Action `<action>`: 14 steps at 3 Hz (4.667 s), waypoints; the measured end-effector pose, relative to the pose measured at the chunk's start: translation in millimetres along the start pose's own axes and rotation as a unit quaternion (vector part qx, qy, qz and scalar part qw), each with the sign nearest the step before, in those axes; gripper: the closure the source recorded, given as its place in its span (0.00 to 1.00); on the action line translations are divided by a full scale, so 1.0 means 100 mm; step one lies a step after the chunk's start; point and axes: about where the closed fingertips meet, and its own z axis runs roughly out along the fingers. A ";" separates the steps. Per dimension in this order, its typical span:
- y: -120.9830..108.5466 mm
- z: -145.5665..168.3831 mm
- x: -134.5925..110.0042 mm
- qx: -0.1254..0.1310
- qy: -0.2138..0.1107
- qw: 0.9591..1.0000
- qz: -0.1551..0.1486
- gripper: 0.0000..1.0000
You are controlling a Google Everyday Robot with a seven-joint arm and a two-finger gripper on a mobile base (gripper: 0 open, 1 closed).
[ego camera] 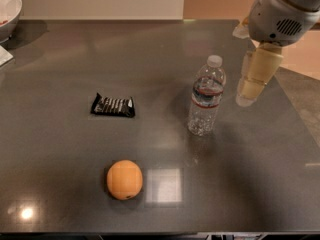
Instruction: Move rxbar chocolate near water bottle
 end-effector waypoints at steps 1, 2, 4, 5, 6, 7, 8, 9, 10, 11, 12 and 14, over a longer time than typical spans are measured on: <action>-0.05 0.02 -0.30 -0.009 -0.016 1.000 -0.025 0.00; -0.05 0.06 -0.60 -0.021 -0.030 0.998 -0.048 0.00; 0.13 0.36 -1.17 -0.055 -0.040 0.995 -0.076 0.00; 0.22 0.57 -1.40 -0.065 -0.026 0.994 -0.079 0.00; 0.28 0.85 -1.62 -0.071 -0.005 0.994 -0.078 0.00; 0.29 1.12 -1.81 -0.068 0.017 0.995 -0.076 0.00; 0.29 1.37 -1.97 -0.070 0.038 0.994 -0.076 0.00; 0.30 1.57 -2.09 -0.075 0.054 0.993 -0.079 0.00; 0.29 1.75 -2.19 -0.085 0.064 0.991 -0.081 0.00; 0.27 1.93 -2.27 -0.098 0.073 0.989 -0.078 0.00; 0.26 2.09 -2.31 -0.105 0.083 0.988 -0.073 0.00; 0.20 2.25 -2.33 -0.103 0.097 0.988 -0.063 0.41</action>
Offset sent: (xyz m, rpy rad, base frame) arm 0.0094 0.0862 0.0113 0.0436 0.0629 0.1841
